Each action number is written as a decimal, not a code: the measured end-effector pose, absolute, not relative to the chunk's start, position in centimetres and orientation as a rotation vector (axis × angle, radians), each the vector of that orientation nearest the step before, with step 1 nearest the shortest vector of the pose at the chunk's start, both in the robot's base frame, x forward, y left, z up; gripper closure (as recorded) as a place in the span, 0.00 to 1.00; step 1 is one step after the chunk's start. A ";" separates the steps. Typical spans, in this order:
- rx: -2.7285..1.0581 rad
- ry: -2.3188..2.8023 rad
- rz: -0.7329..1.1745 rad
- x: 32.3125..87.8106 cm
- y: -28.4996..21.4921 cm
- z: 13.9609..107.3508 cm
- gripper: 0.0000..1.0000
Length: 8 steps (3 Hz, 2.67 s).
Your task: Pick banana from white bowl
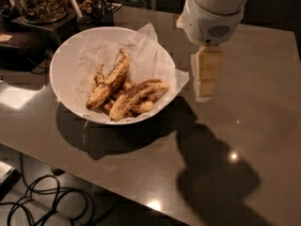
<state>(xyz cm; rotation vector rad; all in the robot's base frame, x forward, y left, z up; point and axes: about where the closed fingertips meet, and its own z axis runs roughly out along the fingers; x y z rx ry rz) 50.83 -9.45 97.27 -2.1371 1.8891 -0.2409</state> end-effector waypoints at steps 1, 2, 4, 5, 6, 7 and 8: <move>-2.147 1.874 -0.222 51.2 -8.0 97.3 0.00; -2.150 1.879 -0.189 51.3 -6.9 96.8 0.05; -2.206 1.893 -0.137 51.4 -4.4 94.2 0.15; -2.234 1.893 -0.103 51.8 -3.3 92.9 0.15; -2.267 1.874 -0.085 52.4 -2.3 92.1 0.22; -2.294 1.851 -0.071 53.0 -1.7 91.9 0.35; -2.307 1.845 -0.046 53.3 -1.3 91.7 0.43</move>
Offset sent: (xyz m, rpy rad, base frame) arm 0.0052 0.0367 -0.0165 0.0279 0.0767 0.0172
